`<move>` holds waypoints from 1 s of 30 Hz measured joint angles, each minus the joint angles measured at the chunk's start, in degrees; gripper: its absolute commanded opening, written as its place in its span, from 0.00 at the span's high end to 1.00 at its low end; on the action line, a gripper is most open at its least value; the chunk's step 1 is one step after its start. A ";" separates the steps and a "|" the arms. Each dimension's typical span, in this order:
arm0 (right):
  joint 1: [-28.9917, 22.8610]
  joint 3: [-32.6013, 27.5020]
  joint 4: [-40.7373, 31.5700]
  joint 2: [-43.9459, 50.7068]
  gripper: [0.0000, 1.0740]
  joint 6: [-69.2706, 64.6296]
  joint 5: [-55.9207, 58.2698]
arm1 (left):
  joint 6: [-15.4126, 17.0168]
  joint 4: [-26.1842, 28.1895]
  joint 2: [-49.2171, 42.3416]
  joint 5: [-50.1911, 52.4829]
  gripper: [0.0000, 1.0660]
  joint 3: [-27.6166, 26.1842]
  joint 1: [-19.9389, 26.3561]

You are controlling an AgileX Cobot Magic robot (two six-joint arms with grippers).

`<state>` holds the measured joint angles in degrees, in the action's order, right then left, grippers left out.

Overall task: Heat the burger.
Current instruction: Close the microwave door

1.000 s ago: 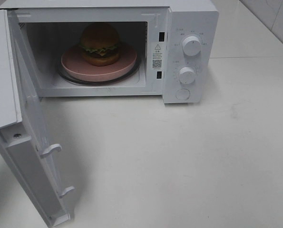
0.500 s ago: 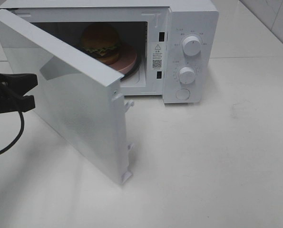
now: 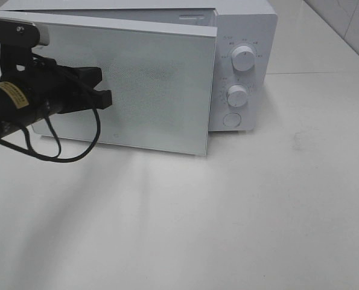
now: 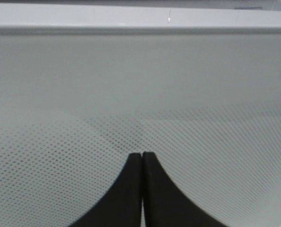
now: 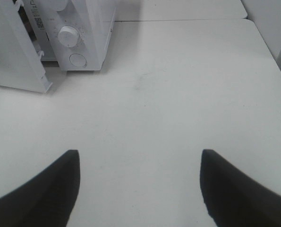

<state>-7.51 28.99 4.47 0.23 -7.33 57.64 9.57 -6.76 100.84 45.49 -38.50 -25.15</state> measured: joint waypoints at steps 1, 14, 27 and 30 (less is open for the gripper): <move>0.00 0.00 0.00 0.00 0.34 0.00 0.00 | 0.00 0.00 0.00 0.00 1.00 0.00 0.00; 0.00 0.00 0.00 0.00 0.34 0.00 0.00 | -2.12 4.30 8.77 -3.72 1.00 -12.43 -5.33; 0.00 0.00 0.00 0.00 0.34 0.00 0.00 | -3.38 4.81 12.89 -9.40 1.00 -21.03 -7.73; 0.00 0.00 0.00 0.00 0.34 0.00 0.00 | -3.50 4.35 12.89 -10.26 1.00 -21.26 -7.85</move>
<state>-7.51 28.99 4.47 0.23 -7.33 57.64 6.07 -2.41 113.73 35.24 -59.76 -33.00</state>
